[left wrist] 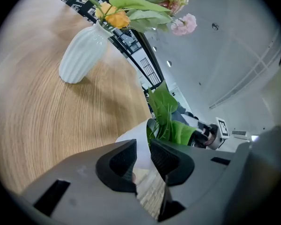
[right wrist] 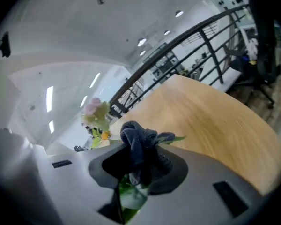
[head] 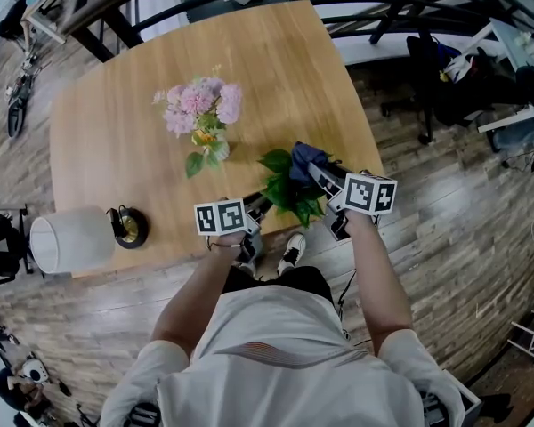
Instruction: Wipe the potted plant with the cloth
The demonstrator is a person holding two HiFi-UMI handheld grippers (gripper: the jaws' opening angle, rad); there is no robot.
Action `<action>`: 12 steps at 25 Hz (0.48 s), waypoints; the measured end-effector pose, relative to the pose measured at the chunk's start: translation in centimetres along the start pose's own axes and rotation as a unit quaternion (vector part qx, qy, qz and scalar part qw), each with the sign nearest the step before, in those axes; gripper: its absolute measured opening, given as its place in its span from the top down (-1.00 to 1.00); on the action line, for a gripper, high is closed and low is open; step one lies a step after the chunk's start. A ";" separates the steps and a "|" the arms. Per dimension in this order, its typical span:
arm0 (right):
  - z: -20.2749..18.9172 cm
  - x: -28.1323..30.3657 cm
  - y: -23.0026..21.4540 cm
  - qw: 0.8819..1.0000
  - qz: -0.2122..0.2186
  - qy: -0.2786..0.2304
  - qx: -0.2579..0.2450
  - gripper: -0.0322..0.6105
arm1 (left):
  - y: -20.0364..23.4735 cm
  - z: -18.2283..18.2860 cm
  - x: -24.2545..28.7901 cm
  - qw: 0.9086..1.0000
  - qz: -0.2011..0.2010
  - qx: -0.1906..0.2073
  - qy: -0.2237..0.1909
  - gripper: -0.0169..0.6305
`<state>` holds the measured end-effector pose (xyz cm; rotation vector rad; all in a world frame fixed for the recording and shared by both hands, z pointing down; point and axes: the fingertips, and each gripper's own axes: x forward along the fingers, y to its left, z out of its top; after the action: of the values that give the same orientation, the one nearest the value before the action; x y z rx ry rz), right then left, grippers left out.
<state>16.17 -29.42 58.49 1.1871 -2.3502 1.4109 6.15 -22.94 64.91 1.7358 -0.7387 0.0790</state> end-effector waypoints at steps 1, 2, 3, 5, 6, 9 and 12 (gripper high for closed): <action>-0.1 -0.3 -1.2 1.000 -0.013 -0.008 0.025 0.44 | 0.0 0.0 0.0 1.000 0.000 -0.001 0.000 0.66; 0.0 -0.9 -2.0 0.998 -0.015 -0.023 0.050 0.44 | 0.0 0.0 0.1 1.000 0.000 -0.001 0.000 0.66; 0.3 -1.5 -2.6 0.997 -0.016 -0.041 0.067 0.44 | 0.0 0.0 0.1 1.000 0.000 -0.001 0.000 0.66; 0.9 -2.9 -3.6 0.994 -0.029 -0.070 0.079 0.44 | 0.0 0.0 0.1 1.000 0.000 -0.001 -0.001 0.66; 1.2 -3.6 -4.2 0.993 -0.043 -0.081 0.079 0.44 | 0.0 0.0 0.0 1.000 0.001 0.000 0.000 0.66; 2.0 -6.1 -6.3 0.987 -0.097 -0.110 0.071 0.45 | 0.0 0.0 0.0 1.000 0.000 0.003 0.002 0.66; 3.3 -8.3 -6.1 0.983 -0.108 -0.140 0.056 0.45 | -0.2 0.2 -0.2 1.000 0.005 0.014 0.001 0.67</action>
<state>26.81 -28.95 56.77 1.7168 -2.2455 1.3942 6.05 -23.01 64.63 1.7584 -0.7483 0.0983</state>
